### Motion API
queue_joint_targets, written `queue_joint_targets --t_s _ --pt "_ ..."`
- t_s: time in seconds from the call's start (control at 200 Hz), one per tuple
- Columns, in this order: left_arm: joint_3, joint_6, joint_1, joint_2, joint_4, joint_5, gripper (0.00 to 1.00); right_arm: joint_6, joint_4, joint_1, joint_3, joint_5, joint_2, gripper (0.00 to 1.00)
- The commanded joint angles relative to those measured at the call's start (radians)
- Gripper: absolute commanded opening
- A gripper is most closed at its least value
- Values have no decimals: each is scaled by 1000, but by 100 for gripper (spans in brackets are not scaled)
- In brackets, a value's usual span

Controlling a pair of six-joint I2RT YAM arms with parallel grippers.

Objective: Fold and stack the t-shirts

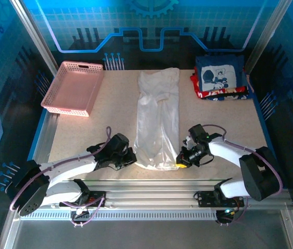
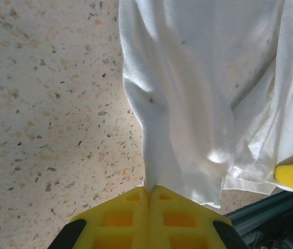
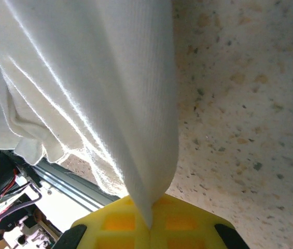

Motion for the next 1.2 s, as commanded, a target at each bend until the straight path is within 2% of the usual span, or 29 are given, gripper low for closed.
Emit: queue_joint_targets --t_s 0.0,0.185,0.39,0.595,0.755,1.196 --pt "74 -17 -8 -52 -61 -39 0 16 -89 12 51 10 -41 0" --pt "209 15 11 -43 -120 -50 0 -13 -185 -5 222 19 -30 0" --pt "376 85 116 58 -150 -17 0 -89 -267 -64 448 16 97 1" --pt "550 164 267 215 -150 50 0 -159 -339 -133 678 12 259 1" --pt "691 225 352 350 -161 90 0 -181 -369 -185 827 8 389 1" --pt "1033 317 443 760 -177 216 0 -206 -456 -262 1230 20 753 3"
